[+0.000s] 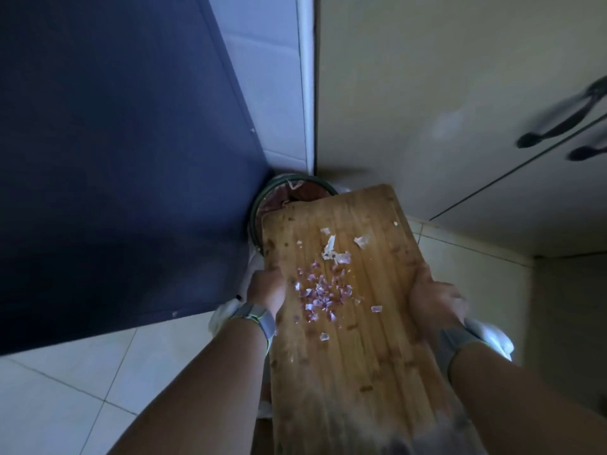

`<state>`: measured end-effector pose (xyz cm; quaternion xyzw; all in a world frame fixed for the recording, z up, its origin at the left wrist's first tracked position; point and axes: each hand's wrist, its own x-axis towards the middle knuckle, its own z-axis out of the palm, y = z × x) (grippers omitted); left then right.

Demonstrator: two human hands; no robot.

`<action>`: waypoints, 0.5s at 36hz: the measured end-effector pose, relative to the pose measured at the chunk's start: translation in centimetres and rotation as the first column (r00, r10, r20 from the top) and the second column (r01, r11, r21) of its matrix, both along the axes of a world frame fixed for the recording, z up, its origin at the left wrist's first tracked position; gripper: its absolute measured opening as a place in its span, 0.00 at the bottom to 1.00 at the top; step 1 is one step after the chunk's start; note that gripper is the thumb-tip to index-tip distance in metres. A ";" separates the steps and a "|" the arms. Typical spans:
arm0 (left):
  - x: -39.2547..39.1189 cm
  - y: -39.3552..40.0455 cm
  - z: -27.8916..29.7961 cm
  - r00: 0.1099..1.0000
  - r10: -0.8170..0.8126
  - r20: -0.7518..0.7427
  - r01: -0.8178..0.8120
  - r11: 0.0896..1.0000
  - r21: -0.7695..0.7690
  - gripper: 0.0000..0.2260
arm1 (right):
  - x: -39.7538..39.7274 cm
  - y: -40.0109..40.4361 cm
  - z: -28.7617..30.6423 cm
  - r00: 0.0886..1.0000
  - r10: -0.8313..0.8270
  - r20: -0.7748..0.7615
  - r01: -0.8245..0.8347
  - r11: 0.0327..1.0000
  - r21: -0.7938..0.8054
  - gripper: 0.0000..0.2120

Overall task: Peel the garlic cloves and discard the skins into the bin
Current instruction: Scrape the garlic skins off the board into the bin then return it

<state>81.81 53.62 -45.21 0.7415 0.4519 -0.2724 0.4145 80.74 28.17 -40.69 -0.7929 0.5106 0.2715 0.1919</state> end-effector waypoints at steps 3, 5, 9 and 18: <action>1.0 -0.7 0.8 0.995 -0.067 0.079 0.064 0.997 0.038 0.20 | -0.1 0.4 -0.2 0.979 0.185 -0.080 -0.188 0.982 -0.034 0.29; 1.0 -0.7 0.8 0.977 -0.187 0.106 0.179 0.980 0.081 0.22 | -0.1 0.4 -0.1 0.969 0.225 -0.101 -0.227 0.974 -0.008 0.25; 0.2 -0.4 1.5 0.819 -0.557 0.134 0.463 0.781 0.419 0.30 | 0.4 1.2 -0.1 0.961 0.240 -0.141 -0.246 0.969 -0.029 0.24; 1.8 -5.9 0.8 -0.374 -0.905 0.203 0.704 -0.135 0.697 0.30 | 0.2 2.9 -2.7 0.953 0.277 -0.122 -0.291 0.949 -0.123 0.26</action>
